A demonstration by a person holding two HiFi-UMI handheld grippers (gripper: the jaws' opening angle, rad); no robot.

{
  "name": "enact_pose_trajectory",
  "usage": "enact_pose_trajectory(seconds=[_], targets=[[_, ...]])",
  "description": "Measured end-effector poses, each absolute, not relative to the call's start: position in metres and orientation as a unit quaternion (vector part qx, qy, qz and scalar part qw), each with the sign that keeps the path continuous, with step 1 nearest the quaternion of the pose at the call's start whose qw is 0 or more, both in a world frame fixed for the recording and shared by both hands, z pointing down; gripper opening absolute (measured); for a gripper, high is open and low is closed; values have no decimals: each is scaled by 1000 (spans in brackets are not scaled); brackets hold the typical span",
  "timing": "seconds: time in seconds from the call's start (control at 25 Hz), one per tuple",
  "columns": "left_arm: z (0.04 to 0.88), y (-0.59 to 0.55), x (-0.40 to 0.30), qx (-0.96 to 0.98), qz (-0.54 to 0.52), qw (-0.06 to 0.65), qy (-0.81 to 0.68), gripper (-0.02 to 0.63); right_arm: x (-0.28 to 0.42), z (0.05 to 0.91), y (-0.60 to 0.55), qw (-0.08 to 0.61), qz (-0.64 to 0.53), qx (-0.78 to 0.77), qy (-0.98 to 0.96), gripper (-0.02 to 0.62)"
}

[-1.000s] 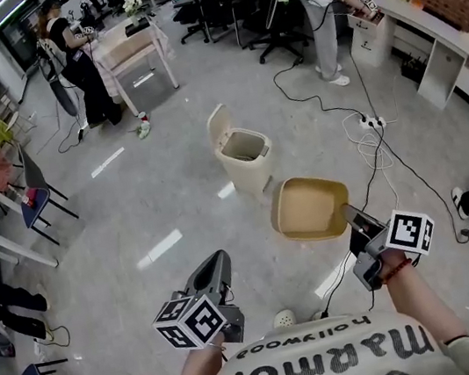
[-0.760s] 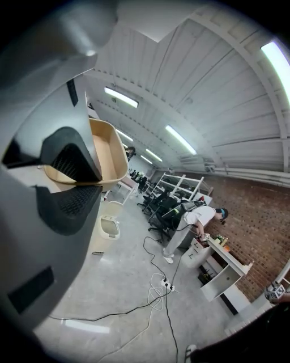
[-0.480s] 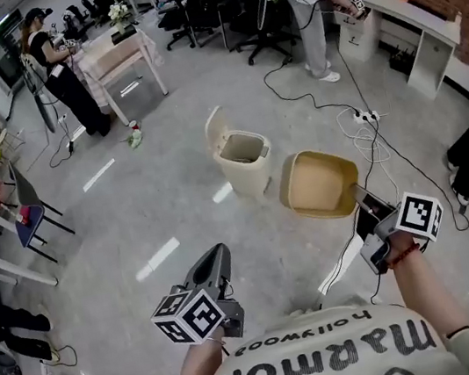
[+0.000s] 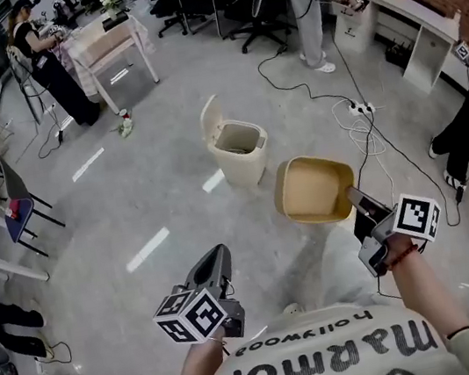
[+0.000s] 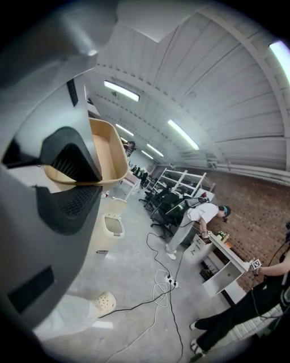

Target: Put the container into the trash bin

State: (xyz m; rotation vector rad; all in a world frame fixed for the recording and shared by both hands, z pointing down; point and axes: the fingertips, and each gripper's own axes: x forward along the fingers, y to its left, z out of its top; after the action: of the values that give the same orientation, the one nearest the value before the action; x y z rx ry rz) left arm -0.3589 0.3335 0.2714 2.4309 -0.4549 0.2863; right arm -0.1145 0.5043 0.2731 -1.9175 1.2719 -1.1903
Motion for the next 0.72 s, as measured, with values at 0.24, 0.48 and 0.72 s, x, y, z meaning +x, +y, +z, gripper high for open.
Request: enact_pose_trajectory(seconds=[0.24,0.48,0.72], targets=[[275,331,-352,924,108,324,-174,-2,-111,284,498,271,-455,-704,473,21],[276,317,-344,919,117,325,-191,-2,-101,290,470,277,-469,-688,479,21],[284,297,-326,913,124,331,-203,-2,-83,308,442,275,-490,-670,485,21]])
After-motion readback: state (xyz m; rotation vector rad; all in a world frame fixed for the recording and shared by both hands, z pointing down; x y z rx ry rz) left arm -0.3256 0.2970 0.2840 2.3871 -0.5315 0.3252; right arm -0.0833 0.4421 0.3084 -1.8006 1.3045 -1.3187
